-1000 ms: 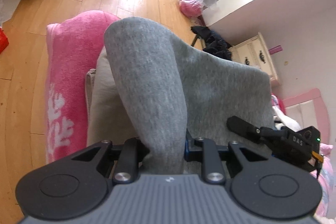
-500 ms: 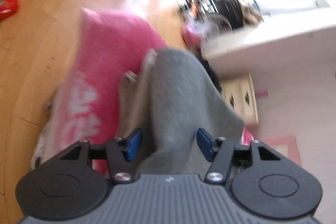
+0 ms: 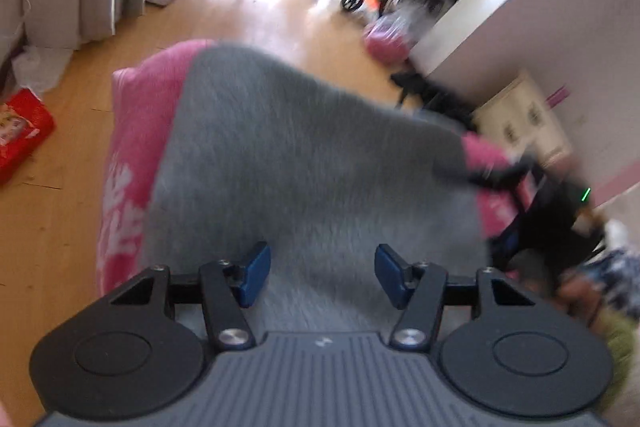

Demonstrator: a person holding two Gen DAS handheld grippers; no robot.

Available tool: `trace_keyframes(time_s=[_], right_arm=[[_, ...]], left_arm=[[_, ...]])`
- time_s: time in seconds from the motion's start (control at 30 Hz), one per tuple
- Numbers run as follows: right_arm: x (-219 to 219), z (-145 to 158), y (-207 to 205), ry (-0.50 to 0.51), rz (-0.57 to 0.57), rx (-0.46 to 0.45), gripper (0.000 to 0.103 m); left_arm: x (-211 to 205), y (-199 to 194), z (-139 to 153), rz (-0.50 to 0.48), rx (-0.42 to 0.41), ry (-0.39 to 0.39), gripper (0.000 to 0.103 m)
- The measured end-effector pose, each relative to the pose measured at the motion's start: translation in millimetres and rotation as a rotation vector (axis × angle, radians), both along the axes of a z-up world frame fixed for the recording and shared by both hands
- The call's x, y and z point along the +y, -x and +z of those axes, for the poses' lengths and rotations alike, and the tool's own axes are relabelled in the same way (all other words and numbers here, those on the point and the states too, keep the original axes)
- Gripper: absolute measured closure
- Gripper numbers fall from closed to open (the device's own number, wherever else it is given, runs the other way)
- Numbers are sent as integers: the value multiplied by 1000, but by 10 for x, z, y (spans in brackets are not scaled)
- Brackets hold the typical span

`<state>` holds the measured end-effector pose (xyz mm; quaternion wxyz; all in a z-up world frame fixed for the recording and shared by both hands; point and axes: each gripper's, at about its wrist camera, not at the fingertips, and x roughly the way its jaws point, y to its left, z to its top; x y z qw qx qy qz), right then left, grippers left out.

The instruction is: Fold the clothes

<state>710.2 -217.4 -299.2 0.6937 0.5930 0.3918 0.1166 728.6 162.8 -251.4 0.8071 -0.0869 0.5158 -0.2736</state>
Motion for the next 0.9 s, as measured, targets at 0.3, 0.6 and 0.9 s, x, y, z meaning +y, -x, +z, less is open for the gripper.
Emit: trace_keyframes(time_s=[0.3,0.6,0.9], right_arm=[[180,324,7,149,121,-162,16],[21,60,-69,31,1,-79,15],[315,567,-24,280,145,-296,15]], left_arm=[[-236,131,129,73,12,-150,43],[-406,92,129,67,9,-255,43],[-433,58,117,129,35,-272,43]])
